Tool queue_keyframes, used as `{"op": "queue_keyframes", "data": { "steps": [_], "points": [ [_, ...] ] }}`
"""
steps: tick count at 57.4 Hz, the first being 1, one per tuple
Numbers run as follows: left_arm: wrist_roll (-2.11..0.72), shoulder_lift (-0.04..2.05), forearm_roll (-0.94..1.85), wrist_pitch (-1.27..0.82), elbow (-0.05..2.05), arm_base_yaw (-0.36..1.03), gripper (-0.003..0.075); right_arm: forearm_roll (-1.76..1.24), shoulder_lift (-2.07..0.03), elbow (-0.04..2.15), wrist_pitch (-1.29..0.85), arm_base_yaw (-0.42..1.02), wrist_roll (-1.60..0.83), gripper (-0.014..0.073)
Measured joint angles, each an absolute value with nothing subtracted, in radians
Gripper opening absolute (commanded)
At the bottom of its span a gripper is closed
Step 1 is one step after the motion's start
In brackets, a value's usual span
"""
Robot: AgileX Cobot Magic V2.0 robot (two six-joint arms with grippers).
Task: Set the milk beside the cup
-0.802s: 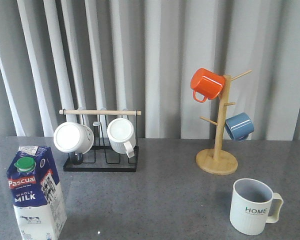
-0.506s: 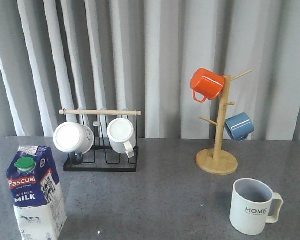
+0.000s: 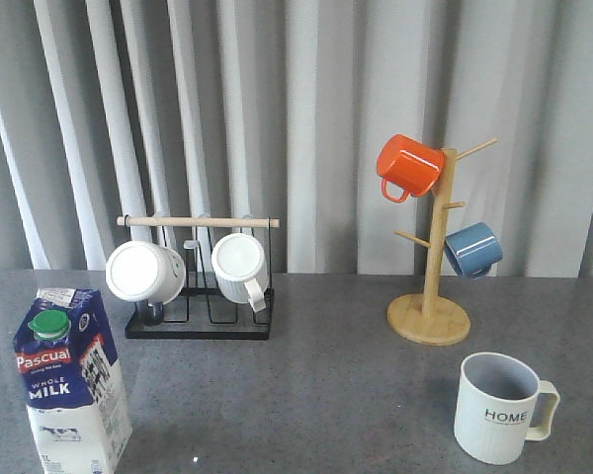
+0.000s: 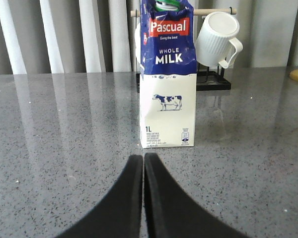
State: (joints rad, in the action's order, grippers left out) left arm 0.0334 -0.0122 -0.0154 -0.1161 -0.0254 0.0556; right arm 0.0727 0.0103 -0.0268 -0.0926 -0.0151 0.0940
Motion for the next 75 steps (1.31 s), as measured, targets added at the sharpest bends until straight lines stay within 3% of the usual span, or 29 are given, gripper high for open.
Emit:
{"op": "queue_keyframes", "data": {
  "steps": [13, 28, 39, 48, 61, 75],
  "points": [
    [0.031, -0.012, -0.028, -0.037, -0.025, 0.056, -0.0006, 0.079, 0.010, -0.028, -0.039, -0.015, 0.091, -0.0009],
    [0.000, 0.060, 0.039, 0.372, 0.035, 0.056, -0.0006, 0.096, -0.087, 0.128, 0.167, -0.014, 0.022, -0.0009],
    [-0.182, 0.413, 0.080, 0.247, 0.311, 0.056, -0.0006, 0.076, -0.469, 0.378, 0.146, -0.014, -0.112, -0.0009],
    [-0.193, 0.698, 0.082, 0.190, 0.439, 0.065, -0.0006, 0.031, -0.704, 0.459, 0.143, -0.014, -0.113, -0.0009],
    [-0.150, 0.904, 0.083, 0.209, 0.457, 0.067, -0.0006, 0.019, -0.844, 0.462, 0.138, -0.014, -0.108, -0.0009],
    [-0.008, 0.938, 0.085, 0.208, 0.458, 0.067, -0.0006, 0.017, -0.859, 0.462, 0.121, -0.014, -0.085, 0.0007]
  ]
}}
